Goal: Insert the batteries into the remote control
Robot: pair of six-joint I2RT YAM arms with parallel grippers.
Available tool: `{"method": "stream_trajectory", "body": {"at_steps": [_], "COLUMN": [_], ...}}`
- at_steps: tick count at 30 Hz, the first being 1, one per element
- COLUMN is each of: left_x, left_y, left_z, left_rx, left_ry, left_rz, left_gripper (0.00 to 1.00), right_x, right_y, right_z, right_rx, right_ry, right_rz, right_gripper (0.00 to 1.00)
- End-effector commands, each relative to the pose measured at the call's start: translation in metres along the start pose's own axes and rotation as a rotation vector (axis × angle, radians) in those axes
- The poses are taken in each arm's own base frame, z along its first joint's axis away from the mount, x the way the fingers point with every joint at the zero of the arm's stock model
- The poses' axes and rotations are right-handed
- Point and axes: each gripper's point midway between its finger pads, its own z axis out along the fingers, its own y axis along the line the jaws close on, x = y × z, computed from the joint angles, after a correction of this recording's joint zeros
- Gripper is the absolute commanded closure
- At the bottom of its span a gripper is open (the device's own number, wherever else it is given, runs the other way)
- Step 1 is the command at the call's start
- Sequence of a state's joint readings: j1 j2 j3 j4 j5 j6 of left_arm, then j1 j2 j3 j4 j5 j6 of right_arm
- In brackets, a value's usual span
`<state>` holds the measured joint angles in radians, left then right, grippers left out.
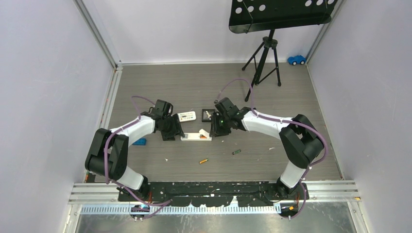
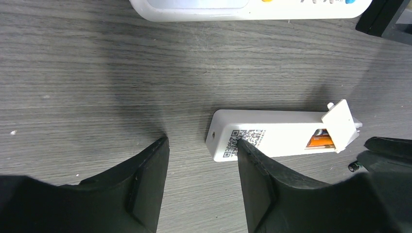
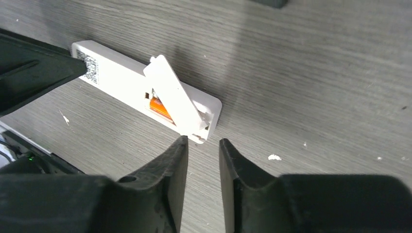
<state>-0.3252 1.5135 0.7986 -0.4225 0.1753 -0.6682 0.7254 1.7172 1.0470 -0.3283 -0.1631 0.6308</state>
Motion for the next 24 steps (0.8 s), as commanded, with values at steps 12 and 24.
{"method": "stream_trajectory", "body": {"at_steps": [12, 24], "left_x": [-0.011, -0.012], "left_y": [0.003, 0.001], "left_z": [0.002, 0.005], "left_rx": [-0.027, -0.021], "left_ry": [-0.028, -0.022], "left_rz": [0.030, 0.030], "left_gripper": [0.48, 0.51], "right_x": [-0.051, -0.052], "right_y": [0.055, 0.052], "right_z": [-0.013, 0.019], "right_rx": [-0.091, -0.079], "right_ry": [-0.202, -0.124], "right_rz": [-0.513, -0.606], "right_gripper": [0.44, 0.47]}}
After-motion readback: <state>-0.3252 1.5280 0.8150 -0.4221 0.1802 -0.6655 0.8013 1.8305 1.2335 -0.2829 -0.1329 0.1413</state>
